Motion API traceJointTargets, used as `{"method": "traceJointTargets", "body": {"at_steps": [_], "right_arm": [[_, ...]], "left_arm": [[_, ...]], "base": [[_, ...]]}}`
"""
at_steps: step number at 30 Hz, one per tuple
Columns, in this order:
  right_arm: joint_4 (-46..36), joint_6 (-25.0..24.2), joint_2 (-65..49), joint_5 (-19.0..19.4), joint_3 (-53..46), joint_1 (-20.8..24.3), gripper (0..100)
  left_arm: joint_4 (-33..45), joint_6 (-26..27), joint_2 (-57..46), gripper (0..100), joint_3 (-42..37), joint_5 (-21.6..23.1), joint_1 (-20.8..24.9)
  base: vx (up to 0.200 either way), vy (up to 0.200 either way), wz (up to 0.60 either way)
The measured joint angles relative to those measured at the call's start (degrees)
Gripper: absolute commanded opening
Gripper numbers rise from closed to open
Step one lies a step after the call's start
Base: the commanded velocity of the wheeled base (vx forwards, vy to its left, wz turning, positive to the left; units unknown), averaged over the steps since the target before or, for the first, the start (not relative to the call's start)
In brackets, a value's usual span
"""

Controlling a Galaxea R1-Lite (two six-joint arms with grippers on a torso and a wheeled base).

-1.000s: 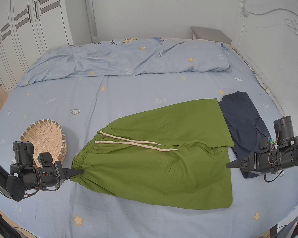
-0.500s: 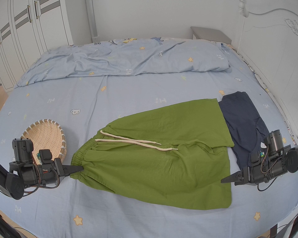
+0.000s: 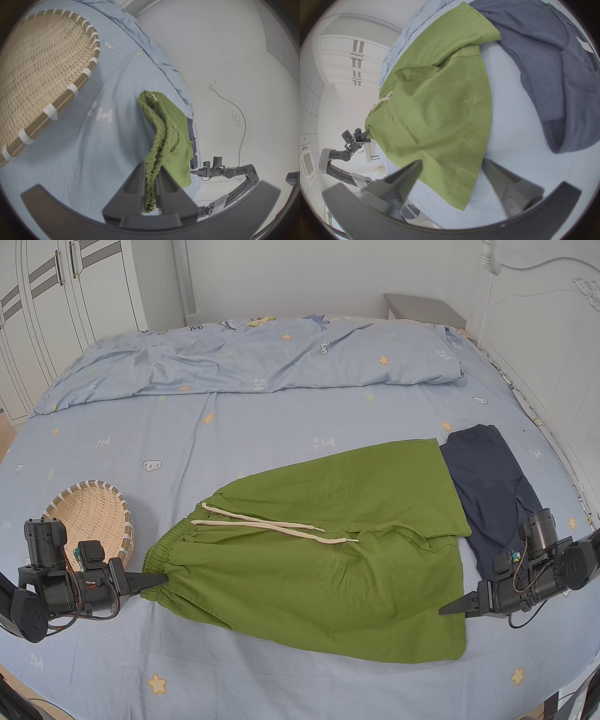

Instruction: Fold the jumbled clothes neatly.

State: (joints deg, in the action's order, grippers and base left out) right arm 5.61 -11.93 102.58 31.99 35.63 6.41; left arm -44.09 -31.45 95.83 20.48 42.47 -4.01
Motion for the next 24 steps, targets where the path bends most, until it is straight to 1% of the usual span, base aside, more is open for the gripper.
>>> {"method": "traceJointTargets", "body": {"at_steps": [7,11,15,19,24], "right_arm": [[0.68,-0.13,0.96,-0.02,0.69,-0.4,0],[2.54,-0.55,0.96,0.0,1.4,-1.34,0],[6.16,-1.04,0.94,-0.05,2.07,-2.34,0],[10.68,-4.12,1.17,-0.11,2.82,-3.17,0],[14.99,-6.64,2.55,-0.09,3.43,-5.03,0]], "left_arm": [[0.0,0.0,-0.07,0,0.0,0.0,0.07],[0.0,0.01,-0.1,0,0.0,-0.02,0.07],[0.0,0.01,-0.07,0,-0.01,0.0,0.07],[0.0,0.04,0.0,0,0.02,-0.05,-0.01],[-0.09,0.09,0.12,0,0.11,-0.07,-0.06]], "base": [[0.0,0.0,0.0],[0.0,0.0,0.0],[0.0,0.0,0.0],[0.0,0.0,0.0],[0.0,0.0,0.0]]}}
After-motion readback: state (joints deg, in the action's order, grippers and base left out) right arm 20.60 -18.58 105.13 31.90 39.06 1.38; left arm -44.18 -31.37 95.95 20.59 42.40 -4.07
